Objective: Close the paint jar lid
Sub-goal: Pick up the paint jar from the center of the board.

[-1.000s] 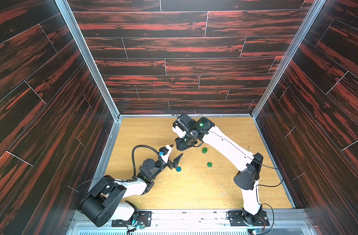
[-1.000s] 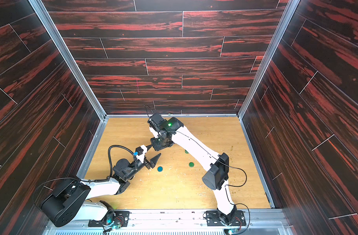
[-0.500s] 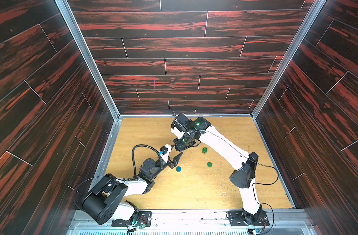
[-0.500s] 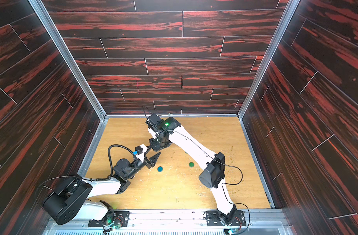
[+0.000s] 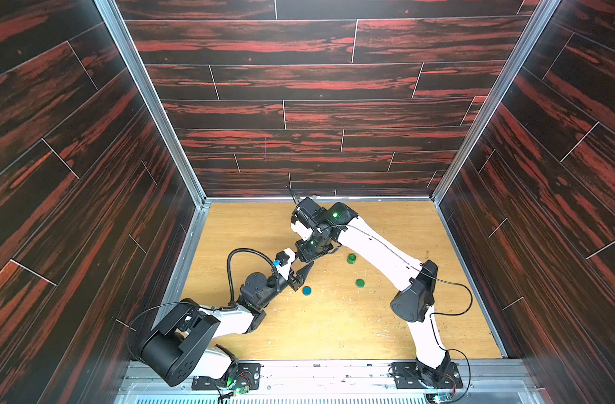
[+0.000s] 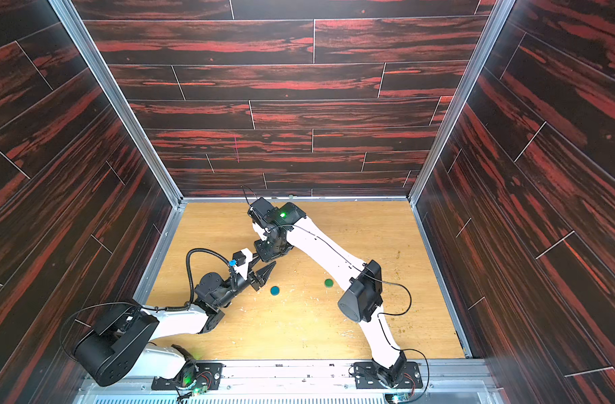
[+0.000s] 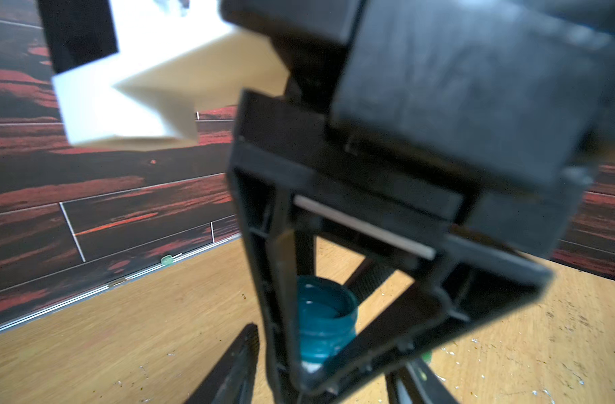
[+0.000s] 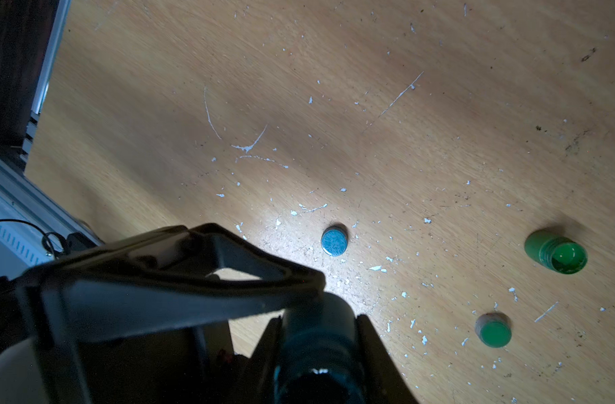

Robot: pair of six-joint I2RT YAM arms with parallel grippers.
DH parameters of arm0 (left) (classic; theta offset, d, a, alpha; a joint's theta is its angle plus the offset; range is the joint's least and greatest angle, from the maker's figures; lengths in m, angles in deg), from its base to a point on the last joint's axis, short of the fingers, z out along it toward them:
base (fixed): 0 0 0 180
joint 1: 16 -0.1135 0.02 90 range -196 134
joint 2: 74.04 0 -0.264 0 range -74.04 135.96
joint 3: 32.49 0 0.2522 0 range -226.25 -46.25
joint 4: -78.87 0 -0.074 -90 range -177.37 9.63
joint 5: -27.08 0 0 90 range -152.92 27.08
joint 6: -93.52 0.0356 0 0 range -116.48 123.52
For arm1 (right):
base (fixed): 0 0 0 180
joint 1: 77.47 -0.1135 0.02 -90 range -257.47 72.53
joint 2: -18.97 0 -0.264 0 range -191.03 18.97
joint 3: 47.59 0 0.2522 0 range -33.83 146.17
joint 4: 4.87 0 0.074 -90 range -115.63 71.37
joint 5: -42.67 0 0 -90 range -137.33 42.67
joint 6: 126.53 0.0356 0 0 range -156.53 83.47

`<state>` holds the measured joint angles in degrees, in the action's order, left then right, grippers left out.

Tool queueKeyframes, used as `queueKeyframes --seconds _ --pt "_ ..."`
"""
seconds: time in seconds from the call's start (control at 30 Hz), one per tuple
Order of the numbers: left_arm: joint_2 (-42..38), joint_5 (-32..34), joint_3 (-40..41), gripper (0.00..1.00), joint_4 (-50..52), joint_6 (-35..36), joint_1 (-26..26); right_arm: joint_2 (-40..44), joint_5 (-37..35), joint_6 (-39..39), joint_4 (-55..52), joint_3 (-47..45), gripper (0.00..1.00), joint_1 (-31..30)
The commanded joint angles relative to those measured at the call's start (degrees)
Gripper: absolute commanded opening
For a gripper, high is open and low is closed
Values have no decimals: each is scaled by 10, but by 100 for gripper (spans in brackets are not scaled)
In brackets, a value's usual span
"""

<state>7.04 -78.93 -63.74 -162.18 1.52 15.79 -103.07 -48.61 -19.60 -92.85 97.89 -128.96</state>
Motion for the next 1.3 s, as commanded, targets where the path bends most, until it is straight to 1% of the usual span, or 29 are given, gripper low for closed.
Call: queueKeyframes --seconds 0.0,0.13,0.43,0.5,0.83,0.9,1.27 --pt "-9 -12 -9 55 -3 -1 1 -7 10 3 -12 14 30 -5" --pt "-11 -17 -10 50 6 1 1 -10 10 3 -13 16 30 -5" --pt "-20 -12 -12 47 29 9 1 -14 12 2 -20 24 30 -6" --pt "-21 -12 -12 45 31 13 1 -15 13 0 -21 26 30 -6" --pt "-29 -8 -17 43 46 16 2 -24 18 0 -27 36 29 -7" --pt "-30 -8 -17 42 46 15 1 -25 21 0 -27 36 29 -7" --pt "-31 -6 -20 43 46 10 1 -30 21 1 -30 40 27 -8"
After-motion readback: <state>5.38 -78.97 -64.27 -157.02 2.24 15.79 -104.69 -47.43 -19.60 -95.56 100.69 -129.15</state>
